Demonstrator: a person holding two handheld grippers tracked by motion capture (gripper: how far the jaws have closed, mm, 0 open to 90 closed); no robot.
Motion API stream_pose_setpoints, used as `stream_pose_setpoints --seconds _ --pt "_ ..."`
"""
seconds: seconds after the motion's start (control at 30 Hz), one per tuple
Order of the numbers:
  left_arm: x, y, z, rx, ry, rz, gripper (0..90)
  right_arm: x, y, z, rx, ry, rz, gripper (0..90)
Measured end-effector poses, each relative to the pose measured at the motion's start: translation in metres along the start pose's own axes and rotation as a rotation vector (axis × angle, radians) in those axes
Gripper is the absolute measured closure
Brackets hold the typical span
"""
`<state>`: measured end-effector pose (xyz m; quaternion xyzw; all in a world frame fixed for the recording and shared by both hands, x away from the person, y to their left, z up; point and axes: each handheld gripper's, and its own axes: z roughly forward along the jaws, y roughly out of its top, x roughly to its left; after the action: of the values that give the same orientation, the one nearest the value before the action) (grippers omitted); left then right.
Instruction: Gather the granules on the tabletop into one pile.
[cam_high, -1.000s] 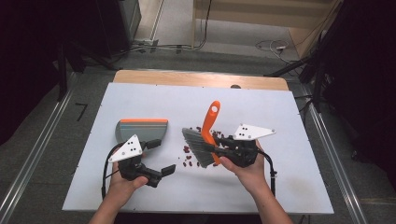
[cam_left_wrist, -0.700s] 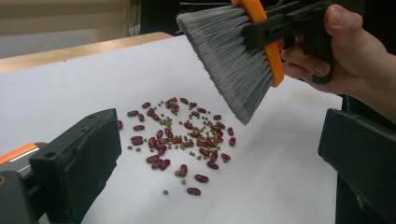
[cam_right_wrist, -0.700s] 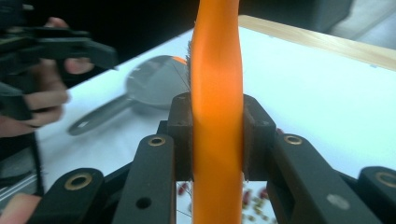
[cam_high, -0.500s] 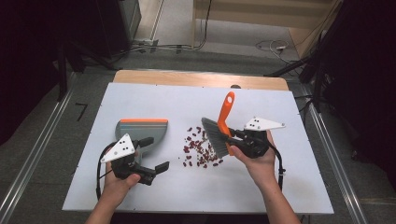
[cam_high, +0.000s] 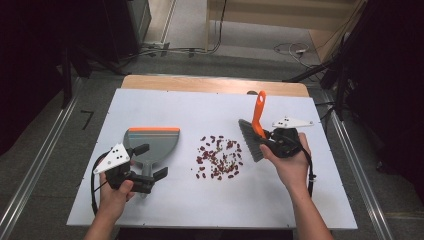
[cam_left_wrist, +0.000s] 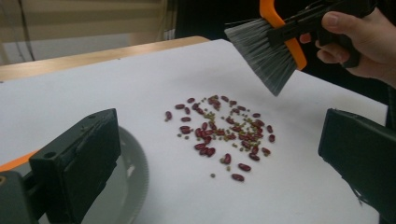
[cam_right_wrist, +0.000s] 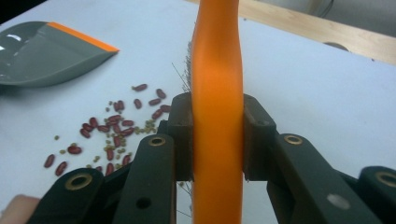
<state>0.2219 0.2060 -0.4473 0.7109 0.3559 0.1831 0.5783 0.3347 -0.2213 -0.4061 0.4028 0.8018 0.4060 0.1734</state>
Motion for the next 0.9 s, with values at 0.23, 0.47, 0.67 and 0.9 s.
stream_pose_setpoints --seconds 0.23,0.47,0.67,0.9 --pt "0.005 0.0 -0.005 0.013 0.043 0.004 0.0 -0.017 0.012 0.02 0.112 -0.081 0.009 68.9" --pt "0.006 -0.002 -0.002 0.028 0.039 0.011 0.0 -0.018 0.019 0.051 0.235 -0.168 -0.042 68.8" --pt "0.006 -0.003 0.001 0.032 0.028 0.008 0.0 -0.005 0.031 0.074 0.3 -0.241 -0.132 68.8" --pt "0.007 -0.003 -0.001 0.032 0.029 0.009 0.0 0.017 0.038 0.105 0.362 -0.225 -0.203 69.0"
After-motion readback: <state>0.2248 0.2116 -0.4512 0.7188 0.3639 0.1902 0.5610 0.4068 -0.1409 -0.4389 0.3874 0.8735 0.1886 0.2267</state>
